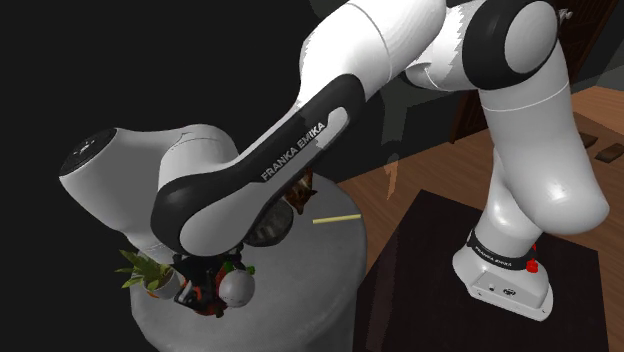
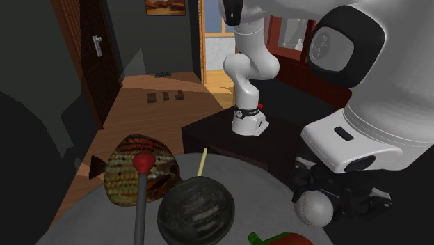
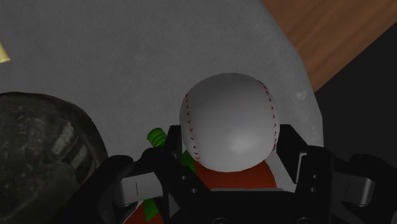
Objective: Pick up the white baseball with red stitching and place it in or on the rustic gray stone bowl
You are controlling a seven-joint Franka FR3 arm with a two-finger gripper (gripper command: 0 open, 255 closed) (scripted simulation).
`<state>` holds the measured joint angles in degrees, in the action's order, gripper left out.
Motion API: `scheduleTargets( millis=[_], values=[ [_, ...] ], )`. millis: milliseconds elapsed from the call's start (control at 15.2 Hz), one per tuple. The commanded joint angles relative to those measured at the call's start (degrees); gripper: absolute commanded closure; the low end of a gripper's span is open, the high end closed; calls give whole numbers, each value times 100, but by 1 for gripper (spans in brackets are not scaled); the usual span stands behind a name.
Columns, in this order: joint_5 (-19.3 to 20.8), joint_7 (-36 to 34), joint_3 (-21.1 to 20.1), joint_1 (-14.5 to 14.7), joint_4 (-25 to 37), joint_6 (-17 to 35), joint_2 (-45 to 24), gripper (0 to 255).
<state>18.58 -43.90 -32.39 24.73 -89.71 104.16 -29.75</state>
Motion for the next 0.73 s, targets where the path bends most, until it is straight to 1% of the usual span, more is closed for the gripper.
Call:
scheduleTargets(
  millis=[0, 462, 660],
  values=[
    [-34, 33, -17, -9, 79, -125, 56, 255],
    [-128, 113, -67, -1, 408, -571, 201, 255],
    [-194, 473, -8, -356, 114, -447, 430, 255]
  ],
)
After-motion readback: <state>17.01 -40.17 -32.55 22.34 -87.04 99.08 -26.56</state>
